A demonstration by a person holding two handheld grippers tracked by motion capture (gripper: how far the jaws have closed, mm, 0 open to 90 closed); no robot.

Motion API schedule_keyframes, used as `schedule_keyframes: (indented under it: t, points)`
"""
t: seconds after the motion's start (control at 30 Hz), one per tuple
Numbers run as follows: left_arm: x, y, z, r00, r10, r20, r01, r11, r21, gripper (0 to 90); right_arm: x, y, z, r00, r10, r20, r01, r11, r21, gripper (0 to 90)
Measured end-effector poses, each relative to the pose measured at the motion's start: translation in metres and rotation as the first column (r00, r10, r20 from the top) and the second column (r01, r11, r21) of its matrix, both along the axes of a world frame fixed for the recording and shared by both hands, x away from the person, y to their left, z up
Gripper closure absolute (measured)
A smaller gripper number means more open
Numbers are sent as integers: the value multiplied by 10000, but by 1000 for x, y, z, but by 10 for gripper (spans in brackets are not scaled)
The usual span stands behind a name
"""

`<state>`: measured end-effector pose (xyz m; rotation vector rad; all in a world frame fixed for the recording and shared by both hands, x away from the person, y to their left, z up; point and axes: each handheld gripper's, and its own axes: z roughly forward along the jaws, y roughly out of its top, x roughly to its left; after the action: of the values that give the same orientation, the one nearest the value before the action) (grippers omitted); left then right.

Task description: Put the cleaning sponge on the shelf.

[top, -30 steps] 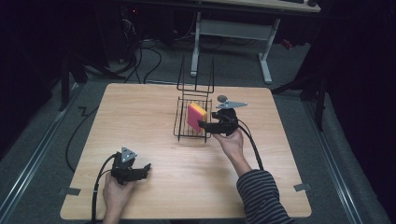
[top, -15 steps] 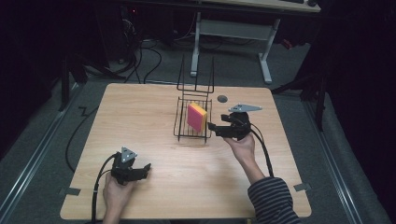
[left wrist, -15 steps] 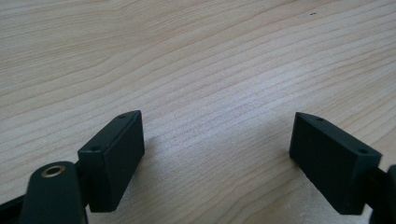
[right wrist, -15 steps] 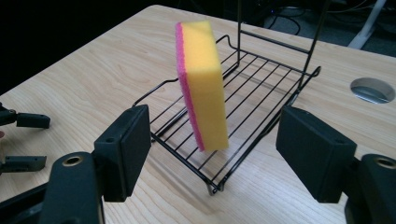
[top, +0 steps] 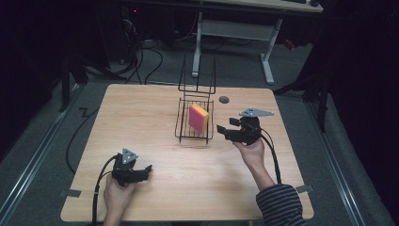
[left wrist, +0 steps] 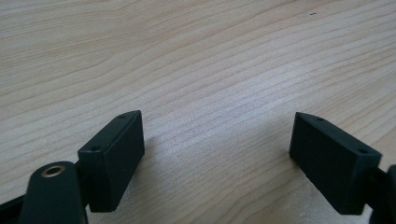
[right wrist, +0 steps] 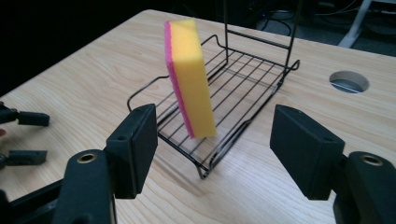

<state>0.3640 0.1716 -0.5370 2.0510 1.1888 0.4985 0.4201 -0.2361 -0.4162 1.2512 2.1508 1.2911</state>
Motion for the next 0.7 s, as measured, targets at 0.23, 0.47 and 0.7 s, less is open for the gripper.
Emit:
schedule_keyframes:
  t: [0.23, 0.47, 0.7]
  points:
    - [0, 0, 0, 10000, -1, -1, 1, 10000, 0, 186, -8, -3, 6, 9999, -78, 110, 78, 10000, 50, 343]
    - [0, 0, 0, 10000, -2, 0, 2, 10000, -3, 186, -18, -14, 6, 9993, -344, 152, 339, 9989, 321, 358]
    - [0, 0, 0, 10000, -2, 0, 2, 10000, -1, 186, -27, -26, 8, 9977, -602, 298, 585, 9968, 539, 376]
